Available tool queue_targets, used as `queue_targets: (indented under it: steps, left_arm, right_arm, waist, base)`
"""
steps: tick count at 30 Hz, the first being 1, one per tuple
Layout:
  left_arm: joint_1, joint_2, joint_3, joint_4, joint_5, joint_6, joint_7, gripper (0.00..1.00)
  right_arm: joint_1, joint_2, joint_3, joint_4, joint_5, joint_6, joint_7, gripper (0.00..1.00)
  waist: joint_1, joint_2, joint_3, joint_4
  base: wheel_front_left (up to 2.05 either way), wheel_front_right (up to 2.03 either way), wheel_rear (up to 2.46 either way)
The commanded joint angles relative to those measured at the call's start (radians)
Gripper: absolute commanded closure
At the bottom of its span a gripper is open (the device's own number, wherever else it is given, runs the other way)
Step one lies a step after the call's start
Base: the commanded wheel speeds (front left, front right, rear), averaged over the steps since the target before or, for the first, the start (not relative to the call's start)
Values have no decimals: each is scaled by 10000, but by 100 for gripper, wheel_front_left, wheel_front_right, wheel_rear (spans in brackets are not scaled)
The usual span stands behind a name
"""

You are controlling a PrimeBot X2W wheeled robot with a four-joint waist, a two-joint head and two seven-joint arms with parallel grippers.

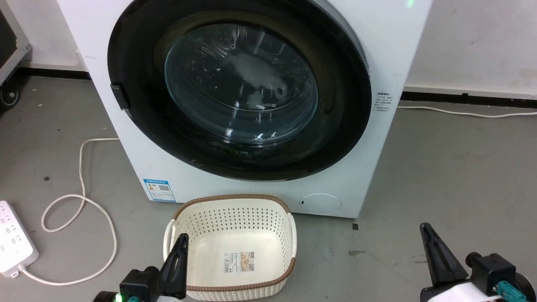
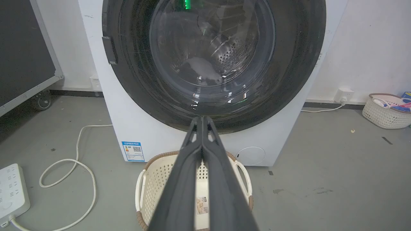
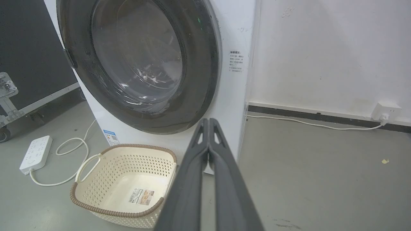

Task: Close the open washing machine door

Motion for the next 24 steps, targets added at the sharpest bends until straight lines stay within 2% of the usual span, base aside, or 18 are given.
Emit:
queue_targets:
  steps: [1, 24]
  left_arm:
    - [-70, 2, 43, -65, 94, 75, 42, 100]
    - [-185, -13, 191, -328, 313, 227, 512, 100]
  right_arm:
    - [-44, 8, 10, -76, -80, -1, 29, 100]
    - [-115, 19, 89, -338, -209, -2, 451, 100]
  waist:
    - [0, -1, 2, -1]
    - [0, -1, 44, -38]
  base:
    - [0, 0, 0]
    - [0, 0, 0]
